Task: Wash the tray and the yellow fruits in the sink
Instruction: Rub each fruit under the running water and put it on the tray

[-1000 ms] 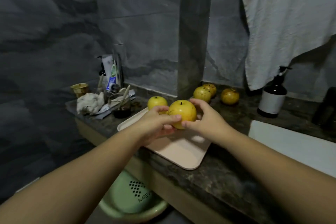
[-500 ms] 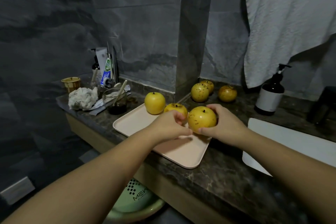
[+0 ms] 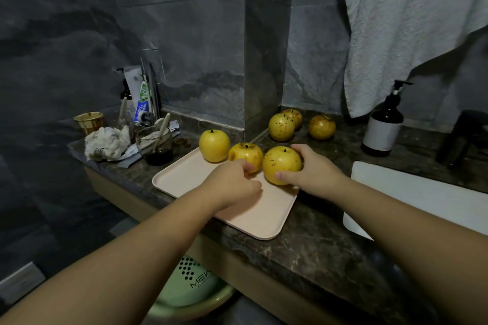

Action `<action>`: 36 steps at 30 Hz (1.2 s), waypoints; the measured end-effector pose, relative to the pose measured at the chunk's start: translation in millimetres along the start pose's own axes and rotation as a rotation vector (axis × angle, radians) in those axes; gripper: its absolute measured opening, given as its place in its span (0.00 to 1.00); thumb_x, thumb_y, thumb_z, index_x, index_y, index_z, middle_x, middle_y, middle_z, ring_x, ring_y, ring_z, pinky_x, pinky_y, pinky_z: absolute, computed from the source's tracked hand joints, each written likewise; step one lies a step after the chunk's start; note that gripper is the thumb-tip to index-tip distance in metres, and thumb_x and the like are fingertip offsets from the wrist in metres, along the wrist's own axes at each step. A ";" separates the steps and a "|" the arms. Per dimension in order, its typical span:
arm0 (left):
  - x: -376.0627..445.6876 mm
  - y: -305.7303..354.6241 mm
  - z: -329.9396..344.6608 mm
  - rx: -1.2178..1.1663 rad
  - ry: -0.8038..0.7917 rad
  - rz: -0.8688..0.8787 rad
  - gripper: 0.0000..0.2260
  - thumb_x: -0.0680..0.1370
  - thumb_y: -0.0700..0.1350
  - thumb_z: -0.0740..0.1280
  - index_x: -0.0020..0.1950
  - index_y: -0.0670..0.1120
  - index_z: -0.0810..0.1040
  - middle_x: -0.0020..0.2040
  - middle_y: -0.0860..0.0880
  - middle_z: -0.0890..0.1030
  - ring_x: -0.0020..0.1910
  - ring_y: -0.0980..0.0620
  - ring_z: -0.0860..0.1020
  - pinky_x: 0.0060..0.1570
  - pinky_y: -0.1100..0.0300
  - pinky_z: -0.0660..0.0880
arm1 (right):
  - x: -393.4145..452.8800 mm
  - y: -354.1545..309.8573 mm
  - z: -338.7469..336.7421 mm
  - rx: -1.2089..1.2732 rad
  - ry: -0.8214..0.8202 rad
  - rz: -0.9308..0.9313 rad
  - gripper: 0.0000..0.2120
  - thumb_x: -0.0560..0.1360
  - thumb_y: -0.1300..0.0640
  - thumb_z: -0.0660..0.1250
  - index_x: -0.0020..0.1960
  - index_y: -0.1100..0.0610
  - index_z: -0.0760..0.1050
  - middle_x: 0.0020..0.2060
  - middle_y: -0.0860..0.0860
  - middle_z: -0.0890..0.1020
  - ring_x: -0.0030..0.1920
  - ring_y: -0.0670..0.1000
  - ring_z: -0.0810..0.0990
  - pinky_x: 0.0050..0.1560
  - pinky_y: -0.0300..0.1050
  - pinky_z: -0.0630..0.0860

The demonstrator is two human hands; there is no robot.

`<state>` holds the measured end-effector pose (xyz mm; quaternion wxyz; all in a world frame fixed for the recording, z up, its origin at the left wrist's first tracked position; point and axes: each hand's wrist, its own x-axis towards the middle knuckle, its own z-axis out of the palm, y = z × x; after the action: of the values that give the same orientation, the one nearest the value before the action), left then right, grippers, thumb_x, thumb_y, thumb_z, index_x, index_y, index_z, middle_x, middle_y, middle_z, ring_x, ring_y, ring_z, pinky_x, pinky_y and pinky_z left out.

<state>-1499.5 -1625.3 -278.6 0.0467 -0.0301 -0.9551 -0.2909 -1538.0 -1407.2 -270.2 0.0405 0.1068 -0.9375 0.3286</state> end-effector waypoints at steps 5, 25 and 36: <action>2.3 -1.1 -0.1 -0.014 0.005 -0.021 0.27 0.75 0.54 0.74 0.73 0.50 0.76 0.66 0.49 0.82 0.64 0.49 0.79 0.61 0.58 0.74 | -1.1 0.8 1.0 0.000 -0.004 0.008 0.45 0.66 0.34 0.77 0.77 0.45 0.63 0.68 0.50 0.77 0.65 0.52 0.77 0.54 0.43 0.69; 41.6 52.9 -24.8 -0.281 0.197 0.088 0.07 0.70 0.54 0.68 0.47 0.58 0.77 0.43 0.59 0.81 0.45 0.59 0.80 0.43 0.61 0.74 | 25.9 21.8 -44.7 0.086 0.079 -0.035 0.36 0.75 0.34 0.68 0.78 0.45 0.64 0.74 0.51 0.71 0.71 0.52 0.72 0.64 0.47 0.70; 157.4 105.2 -22.7 -0.694 -0.056 -0.249 0.22 0.83 0.63 0.58 0.61 0.47 0.78 0.52 0.47 0.82 0.44 0.51 0.82 0.46 0.63 0.77 | 113.7 47.1 -33.5 0.050 0.155 0.028 0.36 0.72 0.41 0.75 0.76 0.49 0.67 0.67 0.51 0.77 0.65 0.52 0.77 0.56 0.40 0.68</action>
<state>-1645.3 -1546.0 -184.8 -0.0281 0.0643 -0.7968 -0.6002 -1659.2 -1370.2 -256.1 0.1058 0.0691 -0.9244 0.3598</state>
